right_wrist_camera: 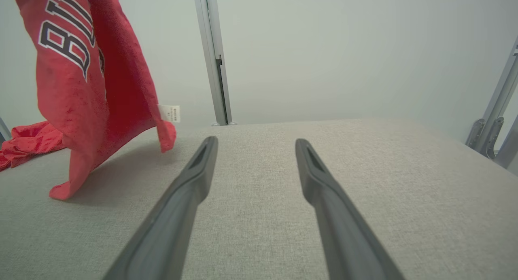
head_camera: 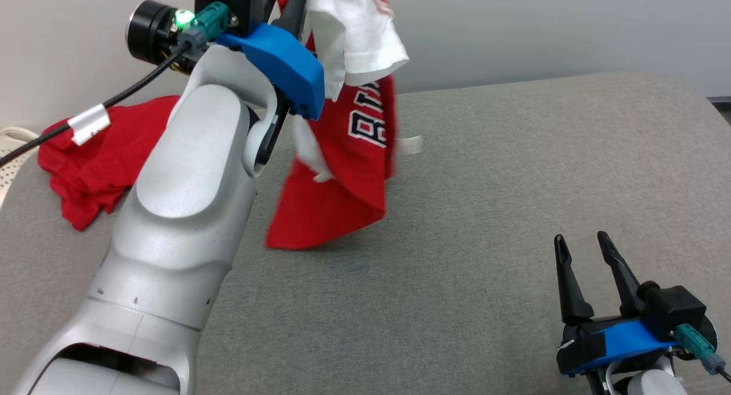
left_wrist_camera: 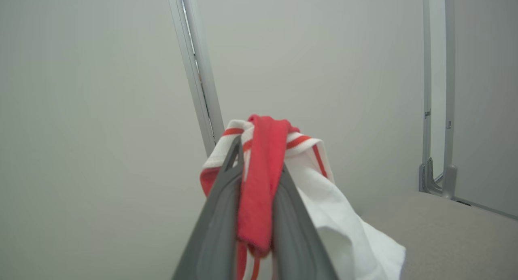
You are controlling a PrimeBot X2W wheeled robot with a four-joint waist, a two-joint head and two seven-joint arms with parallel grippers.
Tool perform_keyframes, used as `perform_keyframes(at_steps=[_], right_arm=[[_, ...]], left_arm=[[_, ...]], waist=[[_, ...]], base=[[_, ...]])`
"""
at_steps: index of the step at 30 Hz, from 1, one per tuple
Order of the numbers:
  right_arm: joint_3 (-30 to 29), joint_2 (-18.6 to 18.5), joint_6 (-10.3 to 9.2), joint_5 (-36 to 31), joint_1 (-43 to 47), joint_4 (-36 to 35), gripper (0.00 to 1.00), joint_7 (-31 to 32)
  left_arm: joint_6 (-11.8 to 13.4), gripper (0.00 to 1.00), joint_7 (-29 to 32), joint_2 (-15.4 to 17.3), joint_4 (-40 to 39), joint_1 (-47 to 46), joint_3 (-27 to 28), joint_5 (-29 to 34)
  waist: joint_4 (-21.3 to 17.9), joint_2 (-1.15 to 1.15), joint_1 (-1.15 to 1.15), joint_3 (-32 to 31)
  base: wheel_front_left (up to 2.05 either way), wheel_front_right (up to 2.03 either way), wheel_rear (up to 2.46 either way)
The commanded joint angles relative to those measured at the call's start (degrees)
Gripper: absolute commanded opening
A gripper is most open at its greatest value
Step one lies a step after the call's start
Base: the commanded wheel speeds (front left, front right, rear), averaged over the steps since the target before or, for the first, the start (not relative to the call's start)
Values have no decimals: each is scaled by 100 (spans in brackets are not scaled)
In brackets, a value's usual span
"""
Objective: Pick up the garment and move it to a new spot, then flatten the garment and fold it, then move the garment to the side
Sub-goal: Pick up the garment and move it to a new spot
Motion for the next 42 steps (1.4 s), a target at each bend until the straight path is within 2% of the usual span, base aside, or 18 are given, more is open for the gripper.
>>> perform_keyframes(at_steps=[1, 4, 6, 9, 13, 18, 27, 30, 33, 34, 35, 36, 42], right_arm=[[12, -26, 3, 33, 26, 1, 100, -26], [29, -26, 2, 66, -27, 5, 100, -26], [7, -26, 3, 80, -48, 5, 100, -26], [-51, -26, 3, 116, -64, -24, 100, -26], [-106, -27, 2, 140, -88, -22, 100, -26], [-127, -27, 2, 146, -118, -41, 100, -26], [-150, -27, 3, 52, -116, -8, 100, -26], [-125, -27, 2, 38, -144, 4, 100, -26], [-89, -27, 2, 36, -169, 14, 100, -26], [-77, -27, 2, 37, -169, 21, 100, -26], [-65, -27, 2, 39, -165, 25, 100, -26], [-51, -27, 3, 45, -158, 30, 100, -26], [-38, -27, 3, 32, -87, 65, 100, -26]], left_arm=[[-11, 0, -12, -3, -115, -111, -27, -113], [-37, 0, -78, -19, -660, -26, -316, -878], [51, 0, -106, -13, -988, 132, -577, -1378], [225, 0, -92, 2, -1128, 432, -916, -1668], [373, 0, -79, 15, -753, 1114, -1106, -1762], [479, 0, -295, 208, -46, 1959, -1145, -1828], [417, 0, -609, 305, 765, 2513, -934, -2142], [391, 12, -621, 305, 929, 2395, -870, -2226], [344, 31, -589, 304, 1079, 2286, -846, -2256], [348, 47, -599, 303, 1129, 2264, -851, -2256], [352, 87, -629, 304, 1165, 2240, -858, -2244], [362, 100, -671, 304, 1194, 2215, -860, -2227], [397, 100, -920, 279, 1291, 2237, -833, -2159]], waist=[[-110, 0, 0, -31], [-272, 0, 0, 74], [-329, 0, 0, 162], [-357, 0, 0, 282], [-342, 0, 0, 399], [-317, 0, 0, 506], [-191, 0, 0, 584], [-148, 0, 0, 588], [-124, 0, 0, 597], [-122, 0, 0, 600], [-122, 0, 0, 602], [-122, 0, 0, 601], [-103, 0, 0, 509]], base=[[0, 0, 0], [0, 0, 0], [0, 0, 0], [0, 0, 0], [0, 0, 0], [0, 0, 0], [0, 0, 0], [0, 0, 0], [0, 0, 0], [0, 0, 0], [0, 0, 0], [0, 0, 0], [0, 0, 0]])
